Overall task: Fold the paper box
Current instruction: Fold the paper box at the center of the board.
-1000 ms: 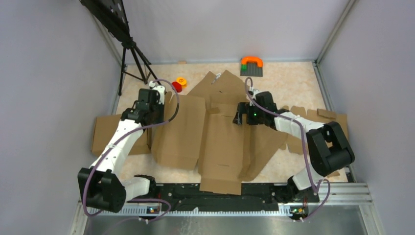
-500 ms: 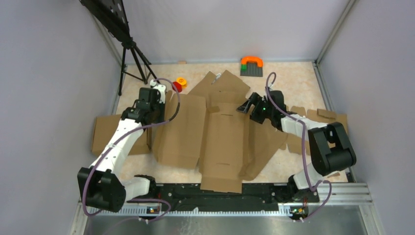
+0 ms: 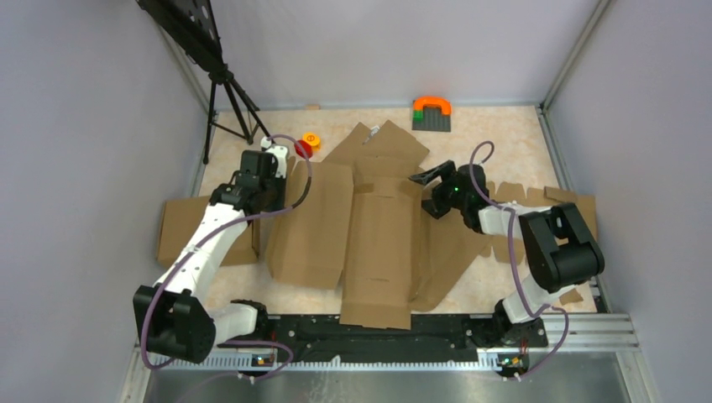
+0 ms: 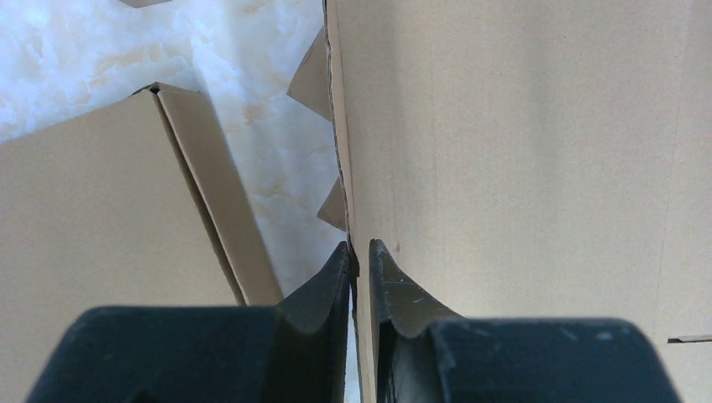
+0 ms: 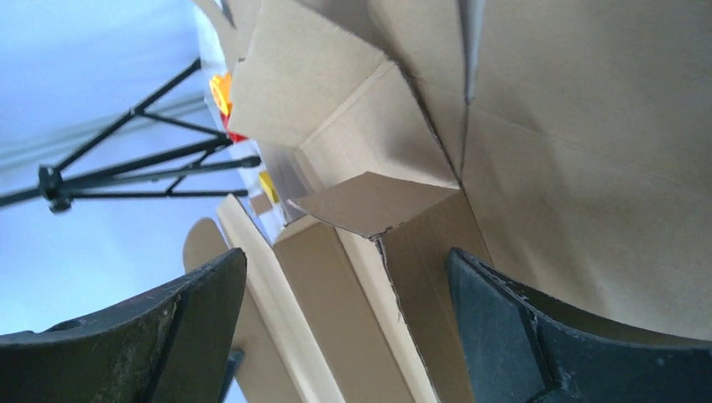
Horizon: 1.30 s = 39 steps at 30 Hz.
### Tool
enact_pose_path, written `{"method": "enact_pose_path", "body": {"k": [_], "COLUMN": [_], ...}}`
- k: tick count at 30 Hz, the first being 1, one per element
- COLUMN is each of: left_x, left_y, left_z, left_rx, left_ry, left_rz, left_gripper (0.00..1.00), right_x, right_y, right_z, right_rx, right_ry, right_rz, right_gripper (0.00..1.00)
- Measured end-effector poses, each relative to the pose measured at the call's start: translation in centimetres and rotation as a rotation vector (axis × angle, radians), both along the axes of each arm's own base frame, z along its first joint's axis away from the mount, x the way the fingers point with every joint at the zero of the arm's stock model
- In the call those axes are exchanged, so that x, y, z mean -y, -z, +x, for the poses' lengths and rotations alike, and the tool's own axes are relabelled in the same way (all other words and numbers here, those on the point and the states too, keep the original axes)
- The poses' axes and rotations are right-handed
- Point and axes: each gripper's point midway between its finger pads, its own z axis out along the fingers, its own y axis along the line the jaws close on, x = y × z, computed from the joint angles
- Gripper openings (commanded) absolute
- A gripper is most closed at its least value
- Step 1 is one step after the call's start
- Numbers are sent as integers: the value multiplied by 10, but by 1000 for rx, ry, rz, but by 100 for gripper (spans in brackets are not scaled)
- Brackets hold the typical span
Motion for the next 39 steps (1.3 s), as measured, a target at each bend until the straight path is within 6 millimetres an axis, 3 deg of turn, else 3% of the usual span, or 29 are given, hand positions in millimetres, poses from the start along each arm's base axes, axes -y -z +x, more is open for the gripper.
{"method": "enact_pose_path", "body": {"k": [6,13,17,28,34,39], "left_x": [4,13,15,16,16,21], "left_y": [0,-1,-1,-3,-4,-5], "left_z": [0,-1,-1,-2,-2,-2], "left_rx": [2,1,0,8,12,12], "left_ry": [13,46,55,56,58,75], "left_rz": [-5,-34,-40,-40,-44,-63], "left_gripper": [14,14,14,15,17,17], "right_x": [13,14,12,-12,-13,-10], "right_y": [14,7,7,-7,2,21], "right_z": [3,26,27,30,19,-5], "right_rx": [-169,-287,-281,-94,-10,8], "right_ry": [146,194,169,-54,-199,-384], "right_rz": [5,-58,-79,-123,-256,-451], "right_gripper": [90,87,82,61,58,53]}}
